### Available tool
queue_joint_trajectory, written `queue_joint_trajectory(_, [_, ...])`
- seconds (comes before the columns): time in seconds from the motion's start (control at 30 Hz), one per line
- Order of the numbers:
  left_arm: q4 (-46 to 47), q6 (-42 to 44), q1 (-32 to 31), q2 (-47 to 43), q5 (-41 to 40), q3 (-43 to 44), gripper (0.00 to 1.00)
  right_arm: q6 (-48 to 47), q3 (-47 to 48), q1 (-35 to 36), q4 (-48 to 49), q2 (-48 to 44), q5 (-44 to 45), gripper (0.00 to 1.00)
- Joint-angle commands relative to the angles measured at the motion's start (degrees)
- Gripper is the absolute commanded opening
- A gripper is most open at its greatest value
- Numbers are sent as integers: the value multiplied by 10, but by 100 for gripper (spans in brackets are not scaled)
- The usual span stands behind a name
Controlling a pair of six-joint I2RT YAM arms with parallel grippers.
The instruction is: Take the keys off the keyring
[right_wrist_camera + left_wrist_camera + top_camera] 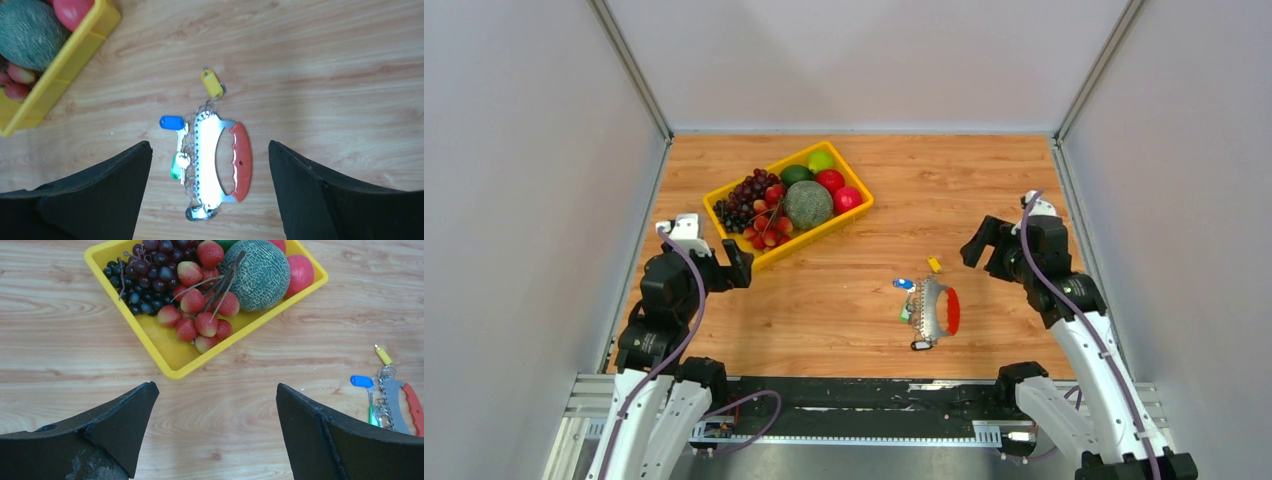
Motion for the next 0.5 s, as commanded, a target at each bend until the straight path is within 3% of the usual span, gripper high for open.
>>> queue_joint_trajectory(0.0, [20,11,-1,13,21,-1,100,16,-20,39,-5,34,-39,88])
queue_joint_trajectory(0.17, [22,11,-2,18,29,0,100,79,-49,133,34,67,-5,84])
queue_joint_trajectory(0.47, [13,11,-1,9,6,2,100,104,-108,189,131,137,32,55])
